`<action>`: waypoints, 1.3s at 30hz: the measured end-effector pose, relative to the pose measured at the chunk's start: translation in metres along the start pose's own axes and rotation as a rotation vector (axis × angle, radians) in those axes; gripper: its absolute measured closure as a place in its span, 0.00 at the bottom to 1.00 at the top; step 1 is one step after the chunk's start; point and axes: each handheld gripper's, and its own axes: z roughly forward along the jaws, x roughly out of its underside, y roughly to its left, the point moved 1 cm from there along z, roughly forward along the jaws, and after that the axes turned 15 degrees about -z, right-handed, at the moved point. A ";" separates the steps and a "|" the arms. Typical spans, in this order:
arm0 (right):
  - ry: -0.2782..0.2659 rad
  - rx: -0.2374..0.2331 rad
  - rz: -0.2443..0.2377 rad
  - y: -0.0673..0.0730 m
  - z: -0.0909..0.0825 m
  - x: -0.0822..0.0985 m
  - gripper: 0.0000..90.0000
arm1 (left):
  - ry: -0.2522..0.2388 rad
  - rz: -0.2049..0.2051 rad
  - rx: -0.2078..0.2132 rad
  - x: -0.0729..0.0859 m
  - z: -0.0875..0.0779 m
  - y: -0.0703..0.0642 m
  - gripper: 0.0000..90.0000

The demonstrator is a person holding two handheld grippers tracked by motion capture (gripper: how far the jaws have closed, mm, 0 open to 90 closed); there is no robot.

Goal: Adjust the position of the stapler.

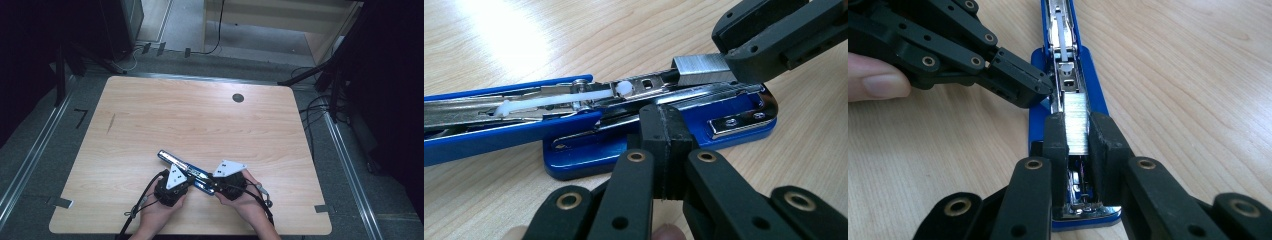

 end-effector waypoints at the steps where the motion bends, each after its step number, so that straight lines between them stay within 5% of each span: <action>1: 0.001 -0.003 0.001 0.000 0.000 0.000 0.89 | 0.000 0.000 -0.001 0.000 0.000 0.000 1.00; 39: 0.037 -0.046 -0.015 -0.006 0.000 -0.004 0.88 | 0.000 0.002 -0.001 0.000 0.000 0.000 1.00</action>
